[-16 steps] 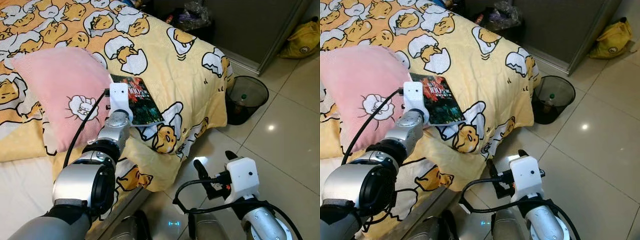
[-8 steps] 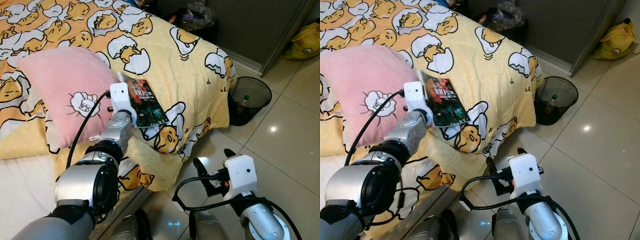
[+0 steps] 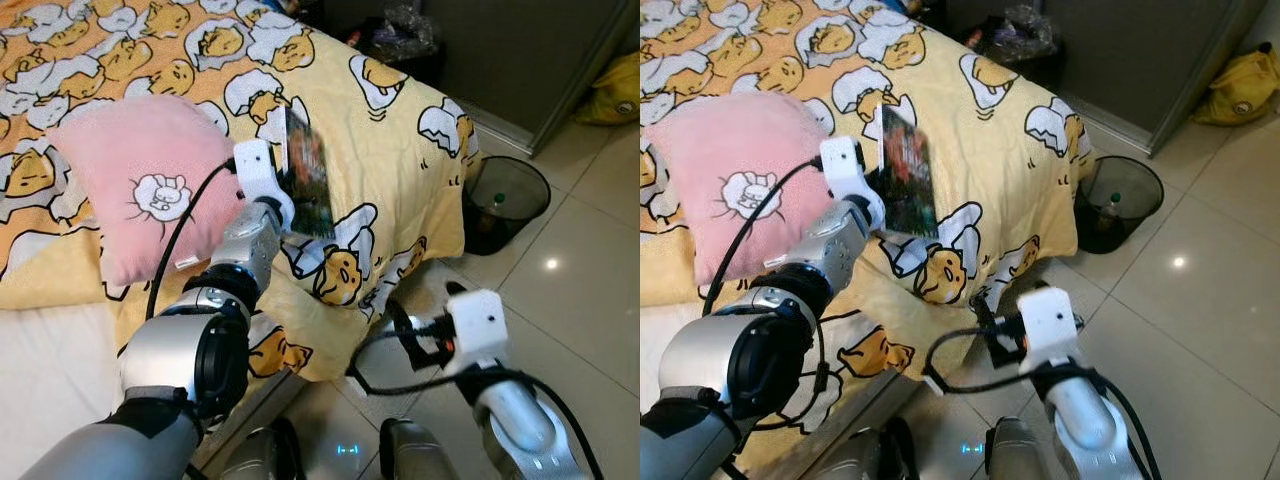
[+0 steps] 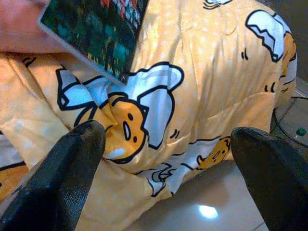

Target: Clean up the room

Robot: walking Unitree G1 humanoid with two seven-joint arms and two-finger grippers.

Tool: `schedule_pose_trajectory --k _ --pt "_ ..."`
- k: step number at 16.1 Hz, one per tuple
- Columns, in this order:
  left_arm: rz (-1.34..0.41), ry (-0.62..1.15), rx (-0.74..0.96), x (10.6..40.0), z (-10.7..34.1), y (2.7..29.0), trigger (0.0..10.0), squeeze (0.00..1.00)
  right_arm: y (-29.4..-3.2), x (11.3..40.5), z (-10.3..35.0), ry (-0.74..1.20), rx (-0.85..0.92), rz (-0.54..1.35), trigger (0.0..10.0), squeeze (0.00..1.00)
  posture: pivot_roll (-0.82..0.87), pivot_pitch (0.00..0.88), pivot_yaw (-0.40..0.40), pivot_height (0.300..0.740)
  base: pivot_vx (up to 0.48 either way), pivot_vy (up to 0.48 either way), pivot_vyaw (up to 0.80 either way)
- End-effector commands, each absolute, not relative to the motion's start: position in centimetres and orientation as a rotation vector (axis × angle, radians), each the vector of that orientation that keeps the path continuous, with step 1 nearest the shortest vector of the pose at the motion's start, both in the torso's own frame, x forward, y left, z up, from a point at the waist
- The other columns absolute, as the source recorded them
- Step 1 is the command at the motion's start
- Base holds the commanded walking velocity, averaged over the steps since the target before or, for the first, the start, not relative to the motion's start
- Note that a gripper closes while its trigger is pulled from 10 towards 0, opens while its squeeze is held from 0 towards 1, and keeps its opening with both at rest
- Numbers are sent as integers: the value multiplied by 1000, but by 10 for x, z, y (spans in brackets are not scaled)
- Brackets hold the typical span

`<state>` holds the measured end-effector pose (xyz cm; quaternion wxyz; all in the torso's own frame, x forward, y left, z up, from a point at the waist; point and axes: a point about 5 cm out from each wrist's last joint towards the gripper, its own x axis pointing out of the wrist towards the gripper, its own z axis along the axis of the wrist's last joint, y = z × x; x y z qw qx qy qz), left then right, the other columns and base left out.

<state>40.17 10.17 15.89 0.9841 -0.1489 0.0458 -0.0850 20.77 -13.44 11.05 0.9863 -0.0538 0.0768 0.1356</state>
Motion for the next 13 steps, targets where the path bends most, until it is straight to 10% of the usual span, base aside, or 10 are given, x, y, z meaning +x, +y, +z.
schedule_pose_trajectory --k 1,6,10,13 --pt "-179 -52 -287 408 188 109 0 0 -137 210 109 153 -90 265 10000 0 -356 102 79 740 0 0 0" --pt "-133 -489 -179 404 278 157 0 0 -143 250 111 113 -65 261 10000 0 -254 0 53 740 0 0 0" --pt "216 -400 61 382 251 253 0 0 -149 281 113 88 -52 231 10000 0 -160 0 31 740 0 0 584" --pt "342 -368 109 344 235 274 0 0 -152 305 113 80 0 217 10000 0 -74 0 -1 740 0 0 533"
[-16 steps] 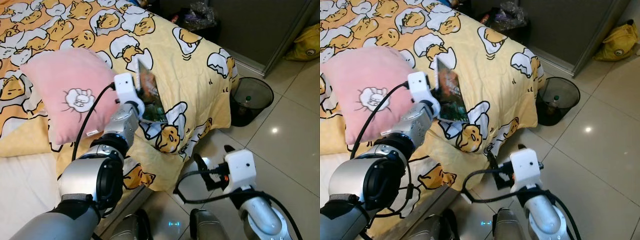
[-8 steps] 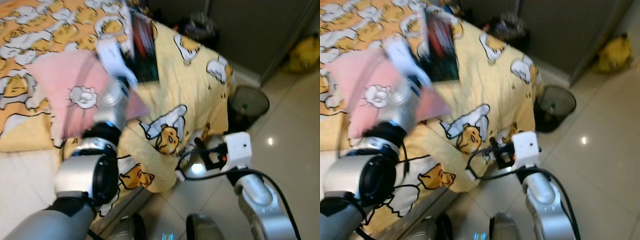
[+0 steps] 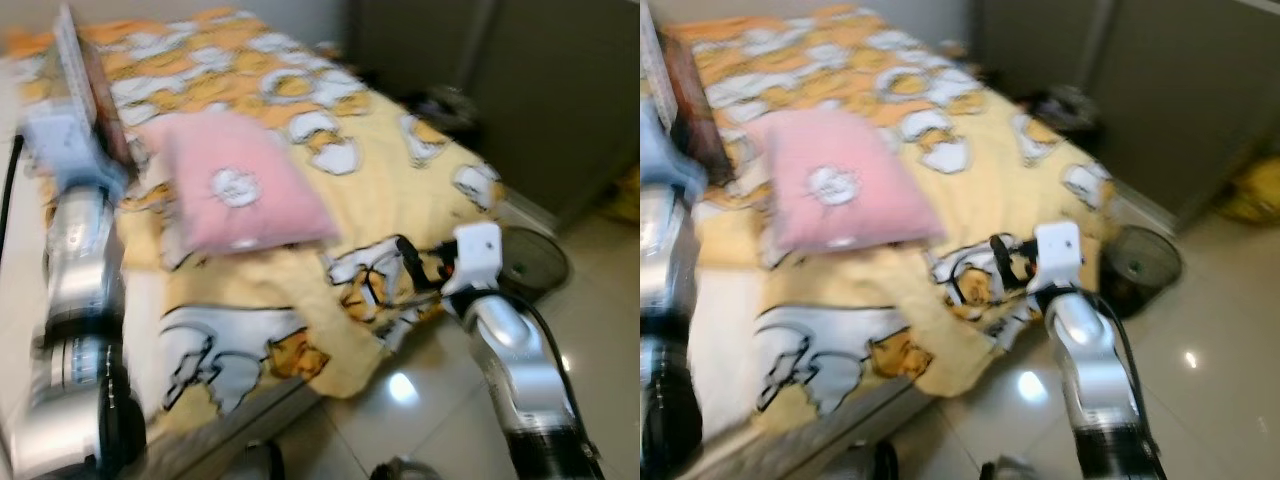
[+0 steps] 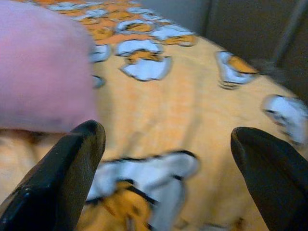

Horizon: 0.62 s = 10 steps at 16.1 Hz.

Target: Clean up the room

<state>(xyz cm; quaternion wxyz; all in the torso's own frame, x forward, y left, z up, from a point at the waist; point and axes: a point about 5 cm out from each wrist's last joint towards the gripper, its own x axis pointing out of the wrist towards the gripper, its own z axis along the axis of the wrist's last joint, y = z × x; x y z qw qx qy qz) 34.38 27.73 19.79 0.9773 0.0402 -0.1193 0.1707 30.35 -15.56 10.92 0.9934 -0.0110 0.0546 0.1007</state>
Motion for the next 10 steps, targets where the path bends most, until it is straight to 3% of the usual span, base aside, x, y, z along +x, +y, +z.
schedule_pose_trajectory --k 1,3,6,7,8,10 --pt "360 -378 98 338 239 273 0 0 -153 309 114 78 9 217 10000 0 -65 0 -4 740 0 0 506" --pt "238 -424 272 324 256 235 0 0 -147 325 115 70 57 241 10000 0 3 0 -17 740 0 0 478" --pt "64 -153 364 323 198 205 0 0 -137 336 118 52 148 267 10000 0 -7 0 -6 740 0 0 469" --pt "6 -91 416 320 184 194 6353 0 -134 339 120 43 187 264 10000 0 -15 0 0 740 0 0 463" --pt "-24 -84 409 320 181 185 10000 0 -133 341 121 38 211 261 10000 0 -30 0 12 740 0 0 463" --pt "-31 -93 389 325 183 177 10000 0 -128 341 120 27 251 266 10000 0 -46 0 32 740 0 0 456"
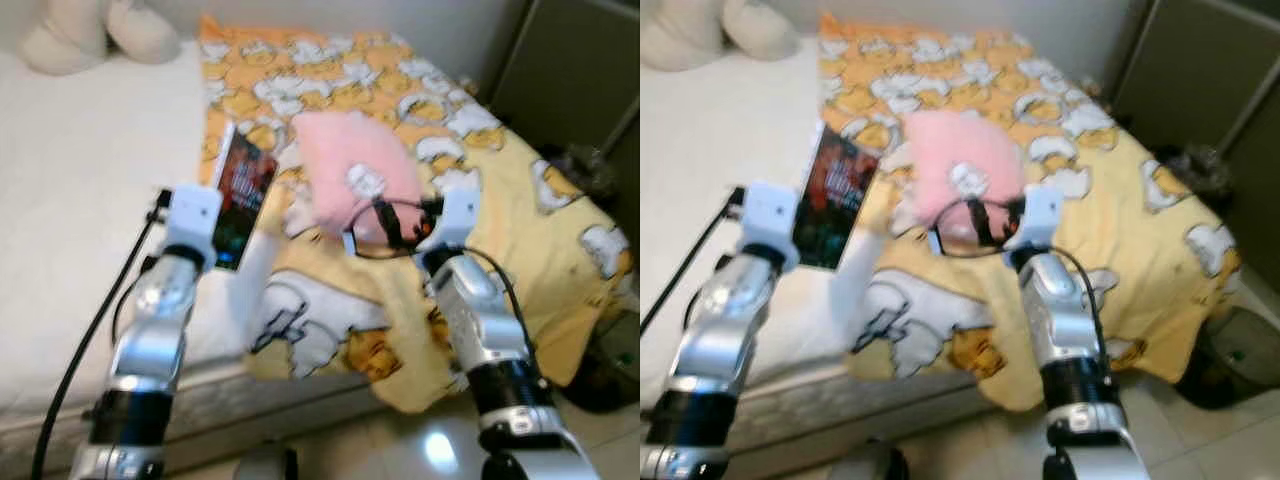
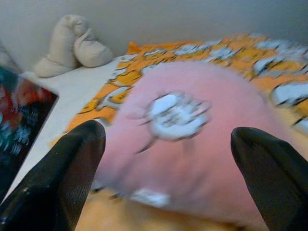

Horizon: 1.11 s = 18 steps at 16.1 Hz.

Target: Clean up the room

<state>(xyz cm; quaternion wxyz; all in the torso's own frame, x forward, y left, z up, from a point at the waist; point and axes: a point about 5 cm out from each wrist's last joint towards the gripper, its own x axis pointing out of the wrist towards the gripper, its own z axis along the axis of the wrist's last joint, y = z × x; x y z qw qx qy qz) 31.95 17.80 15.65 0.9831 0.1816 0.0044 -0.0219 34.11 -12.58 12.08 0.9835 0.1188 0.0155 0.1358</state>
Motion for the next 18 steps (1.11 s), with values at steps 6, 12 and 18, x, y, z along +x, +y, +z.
schedule_pose_trajectory --k 6,12,18 --pt "-26 -25 345 331 175 175 10000 0 -114 335 114 23 291 360 10000 0 -68 0 39 740 0 0 447" --pt "-24 65 344 329 145 171 10000 0 -122 319 92 104 227 406 10000 0 -78 0 35 740 0 0 422" --pt "-10 81 302 343 140 171 10000 0 -135 323 89 141 81 402 10000 0 -104 0 29 740 0 80 414"
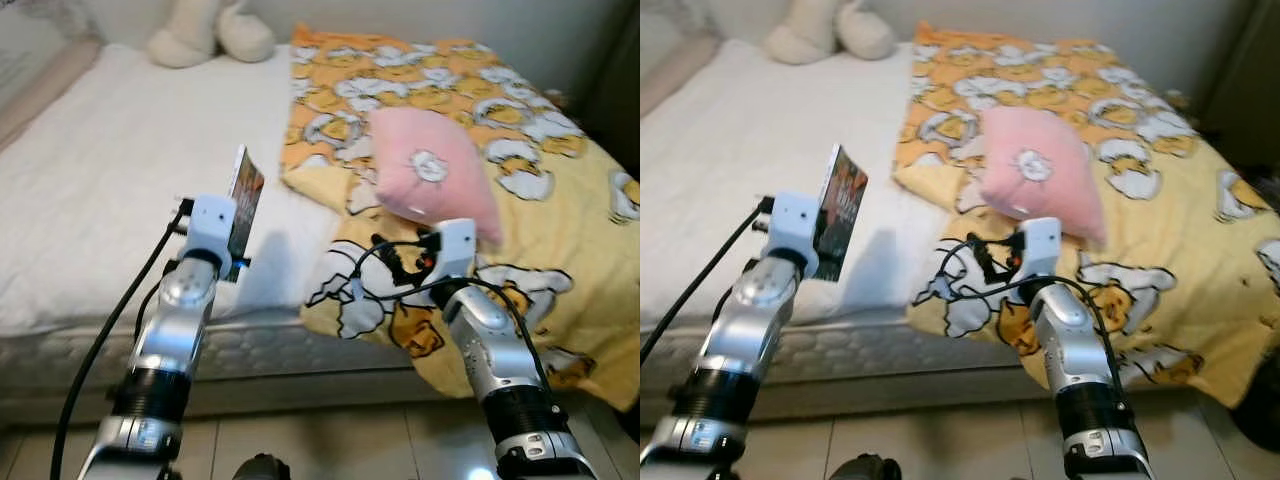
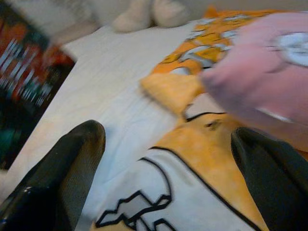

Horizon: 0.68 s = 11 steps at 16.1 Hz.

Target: Clean up the room

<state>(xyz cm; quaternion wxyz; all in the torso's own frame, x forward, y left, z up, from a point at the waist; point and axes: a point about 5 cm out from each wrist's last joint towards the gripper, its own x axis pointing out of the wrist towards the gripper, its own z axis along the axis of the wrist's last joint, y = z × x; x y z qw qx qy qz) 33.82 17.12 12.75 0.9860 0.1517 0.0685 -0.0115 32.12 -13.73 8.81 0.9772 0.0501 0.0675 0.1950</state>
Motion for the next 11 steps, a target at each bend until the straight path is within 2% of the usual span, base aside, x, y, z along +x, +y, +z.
schedule_pose_trajectory --k 1,4,9,11 --pt "8 86 295 344 140 174 10000 0 -133 323 87 160 76 395 10000 0 -101 0 27 740 0 480 0" --pt "32 91 280 346 139 177 10000 0 -131 322 87 140 105 379 10000 0 -99 0 25 740 0 480 0" --pt "17 68 281 351 143 188 10000 0 -131 321 89 113 83 352 10000 0 -102 0 30 740 0 480 496" --pt "12 65 293 354 145 195 10000 0 -133 321 88 111 67 325 10000 0 -104 0 32 740 0 480 200"
